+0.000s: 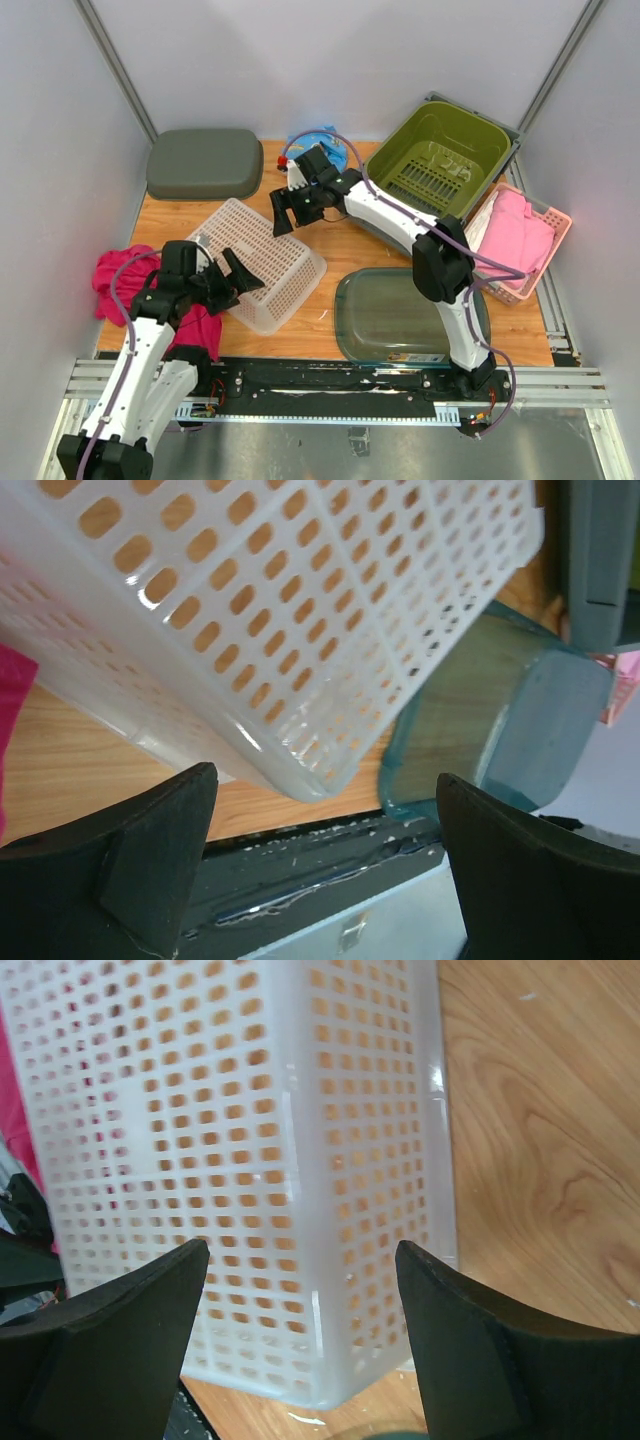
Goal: Turn the large container upside down
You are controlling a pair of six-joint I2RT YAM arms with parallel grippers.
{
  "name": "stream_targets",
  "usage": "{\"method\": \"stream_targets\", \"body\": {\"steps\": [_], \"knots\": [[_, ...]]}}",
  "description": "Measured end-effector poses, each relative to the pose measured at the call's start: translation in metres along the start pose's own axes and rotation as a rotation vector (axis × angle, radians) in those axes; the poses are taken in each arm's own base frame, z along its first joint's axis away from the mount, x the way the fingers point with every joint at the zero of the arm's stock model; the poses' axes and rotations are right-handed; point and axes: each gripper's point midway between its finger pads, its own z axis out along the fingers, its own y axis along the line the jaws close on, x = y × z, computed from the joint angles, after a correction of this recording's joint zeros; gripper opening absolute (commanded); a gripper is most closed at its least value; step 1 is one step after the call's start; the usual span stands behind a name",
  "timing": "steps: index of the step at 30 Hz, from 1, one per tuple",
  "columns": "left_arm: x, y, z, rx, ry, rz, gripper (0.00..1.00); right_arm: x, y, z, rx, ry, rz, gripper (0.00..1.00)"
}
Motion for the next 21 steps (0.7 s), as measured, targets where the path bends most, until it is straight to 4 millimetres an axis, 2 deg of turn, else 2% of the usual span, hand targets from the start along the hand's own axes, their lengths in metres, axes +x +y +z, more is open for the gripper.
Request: {"method": "stream_targets", "body": {"steps": [2,5,10,12,13,16,20,21], "knots": [[-0.003,-0.011,-0.005,0.035,0.001,0.009,0.95,-0.006,0.009,-0.003,-0.010,-0.013,-0.012,0.78],[-0.015,-0.032,-0.015,0.081,-0.020,0.051,0.95,-0.008,0.015,-0.021,0.018,-0.034,-0.011,0.78],[-0.034,-0.057,-0.025,0.125,-0.053,0.149,0.95,0.011,0.008,-0.087,0.090,-0.120,0.009,0.77],[-0.042,-0.062,-0.025,0.116,-0.059,0.177,0.96,0.027,0.011,-0.112,0.099,-0.167,-0.005,0.77],[-0.046,-0.064,-0.025,0.110,-0.065,0.186,0.96,0.037,0.014,-0.118,0.098,-0.178,-0.019,0.77],[-0.068,-0.076,-0.030,0.086,-0.109,0.212,0.98,0.073,0.027,-0.118,0.090,-0.164,-0.098,0.78],[-0.112,-0.101,-0.048,0.063,-0.251,0.229,0.99,0.129,0.044,-0.088,0.078,-0.046,-0.233,0.78],[-0.118,-0.105,-0.053,0.060,-0.279,0.228,0.99,0.138,0.046,-0.081,0.078,-0.019,-0.253,0.78]]}}
